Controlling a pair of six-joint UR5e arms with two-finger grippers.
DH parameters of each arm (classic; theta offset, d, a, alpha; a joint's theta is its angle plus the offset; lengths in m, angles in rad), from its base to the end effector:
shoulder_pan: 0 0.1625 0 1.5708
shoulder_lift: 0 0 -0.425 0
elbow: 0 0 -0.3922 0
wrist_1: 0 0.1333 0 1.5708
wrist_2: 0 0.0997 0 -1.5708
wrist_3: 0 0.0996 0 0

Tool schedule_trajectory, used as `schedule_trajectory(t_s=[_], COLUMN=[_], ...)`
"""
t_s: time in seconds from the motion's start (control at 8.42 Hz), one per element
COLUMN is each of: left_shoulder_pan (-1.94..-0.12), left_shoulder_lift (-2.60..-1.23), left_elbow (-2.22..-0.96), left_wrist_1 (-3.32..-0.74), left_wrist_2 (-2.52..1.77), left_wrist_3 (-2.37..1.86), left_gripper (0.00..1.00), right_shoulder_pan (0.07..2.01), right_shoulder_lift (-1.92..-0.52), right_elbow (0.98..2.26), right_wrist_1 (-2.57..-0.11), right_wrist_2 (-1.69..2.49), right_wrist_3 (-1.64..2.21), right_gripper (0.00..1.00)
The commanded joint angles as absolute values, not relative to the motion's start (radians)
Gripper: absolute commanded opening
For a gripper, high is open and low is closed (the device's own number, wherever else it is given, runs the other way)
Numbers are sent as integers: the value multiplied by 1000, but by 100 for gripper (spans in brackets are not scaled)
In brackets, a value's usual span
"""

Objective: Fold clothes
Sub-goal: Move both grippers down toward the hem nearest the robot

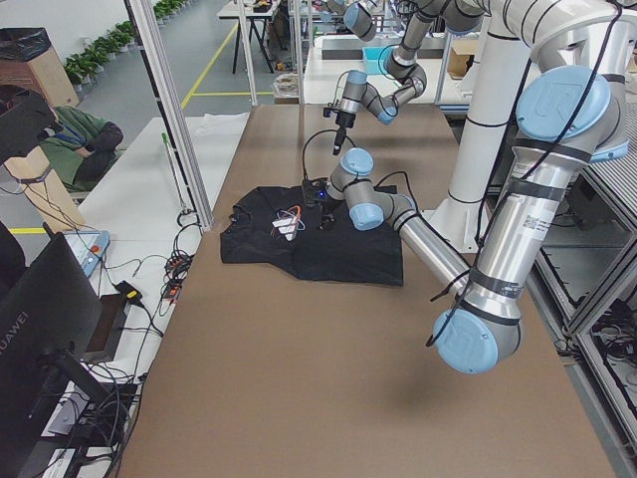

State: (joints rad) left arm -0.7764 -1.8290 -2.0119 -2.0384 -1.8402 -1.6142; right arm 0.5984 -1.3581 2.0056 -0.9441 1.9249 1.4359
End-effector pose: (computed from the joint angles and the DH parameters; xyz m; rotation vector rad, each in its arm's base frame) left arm 0.3077 -0.4519 0.2670 0.1961 1.1846 -0.5639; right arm -0.3748 -0.3751 0.2733 0.1671 -1.2842 0.1715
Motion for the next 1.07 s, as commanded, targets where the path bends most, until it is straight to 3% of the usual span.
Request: schedule_trajectory(t_s=[0.0,0.47,0.95], left_shoulder_pan=[-698,-629,-632], left_shoulder_lift=[-1712,-1680,-1680], left_elbow=[-2022,-2046,-2048], left_wrist_1=[-2208,-2252,-2252], left_wrist_2=[-1793,-1764,-1764], left_wrist_3=[-1647,-1649,-1647], left_gripper=[100,100,100], right_shoulder_pan=[555,558,557], right_shoulder_lift=[-1446,-1489,-1574], right_elbow=[2002,1818,1818], right_wrist_1=[-844,-533,-437], right_wrist_2=[1905,2028,2095], right_wrist_3=[1471,1482,1532], right_gripper=[94,94,94])
